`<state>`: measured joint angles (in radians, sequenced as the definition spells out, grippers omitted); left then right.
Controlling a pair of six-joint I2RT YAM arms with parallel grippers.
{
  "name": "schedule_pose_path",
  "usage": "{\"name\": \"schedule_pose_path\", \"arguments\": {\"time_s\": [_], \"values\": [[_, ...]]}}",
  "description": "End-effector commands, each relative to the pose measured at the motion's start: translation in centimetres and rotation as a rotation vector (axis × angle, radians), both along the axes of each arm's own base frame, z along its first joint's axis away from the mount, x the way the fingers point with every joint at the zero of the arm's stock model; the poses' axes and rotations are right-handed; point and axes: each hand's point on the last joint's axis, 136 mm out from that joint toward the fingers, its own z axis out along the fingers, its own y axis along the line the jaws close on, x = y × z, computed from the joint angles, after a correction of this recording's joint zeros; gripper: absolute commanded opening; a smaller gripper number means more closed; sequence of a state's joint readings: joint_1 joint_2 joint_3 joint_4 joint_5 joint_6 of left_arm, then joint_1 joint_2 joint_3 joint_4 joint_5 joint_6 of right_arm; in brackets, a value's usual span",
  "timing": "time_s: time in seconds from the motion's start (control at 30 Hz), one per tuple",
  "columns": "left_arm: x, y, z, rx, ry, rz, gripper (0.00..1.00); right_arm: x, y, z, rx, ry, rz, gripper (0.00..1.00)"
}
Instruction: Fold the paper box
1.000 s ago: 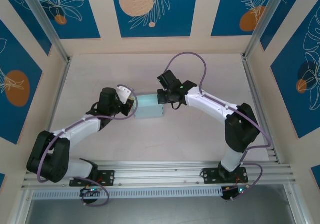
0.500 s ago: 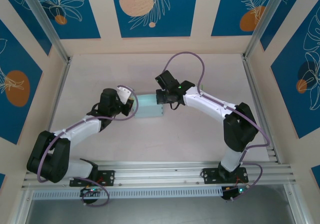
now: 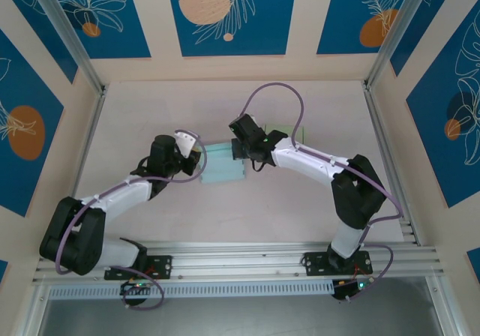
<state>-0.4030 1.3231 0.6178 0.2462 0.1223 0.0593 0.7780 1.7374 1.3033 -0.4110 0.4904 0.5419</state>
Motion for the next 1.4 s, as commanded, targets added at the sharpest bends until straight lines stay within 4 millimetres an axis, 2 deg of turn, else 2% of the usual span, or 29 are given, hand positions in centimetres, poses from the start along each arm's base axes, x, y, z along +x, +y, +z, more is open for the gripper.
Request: {"name": "schedule_pose_path", "arguments": {"time_s": [0.0,0.2,0.33,0.57,0.77,0.9,1.0,1.2,1.37], "values": [[-0.9,-2.0,3.1,-0.079,-0.028,-0.054,0.27,-1.8,1.6,0.7,0.019,-0.010,0.067,0.00],[-1.3,-1.1,5.6,-0.080,-0.004,-0.013,0.47,-1.9,1.2,1.2,0.014,-0.043,0.062,0.00],[-1.5,0.0,6.1,-0.043,0.052,0.006,0.51,-1.9,1.0,1.3,0.014,-0.059,0.058,0.00],[-3.1,2.9,5.3,0.046,0.281,0.000,0.47,-2.1,1.1,1.5,0.012,-0.075,0.065,0.00],[-4.8,3.0,4.6,0.063,0.381,-0.065,0.42,-2.3,1.2,1.5,0.005,-0.082,0.064,0.00],[-4.7,2.5,3.7,0.052,0.404,-0.090,0.38,-2.4,1.3,1.6,0.000,-0.087,0.067,0.00],[-4.1,2.8,2.9,0.076,0.407,-0.065,0.37,-2.4,1.3,1.6,-0.004,-0.087,0.066,0.00],[-3.5,2.9,2.1,0.091,0.413,-0.051,0.28,-2.4,1.2,1.6,-0.007,-0.088,0.062,0.00],[-3.5,2.7,1.4,0.099,0.429,-0.049,0.28,-2.4,1.2,1.4,-0.007,-0.088,0.059,0.00]]}}
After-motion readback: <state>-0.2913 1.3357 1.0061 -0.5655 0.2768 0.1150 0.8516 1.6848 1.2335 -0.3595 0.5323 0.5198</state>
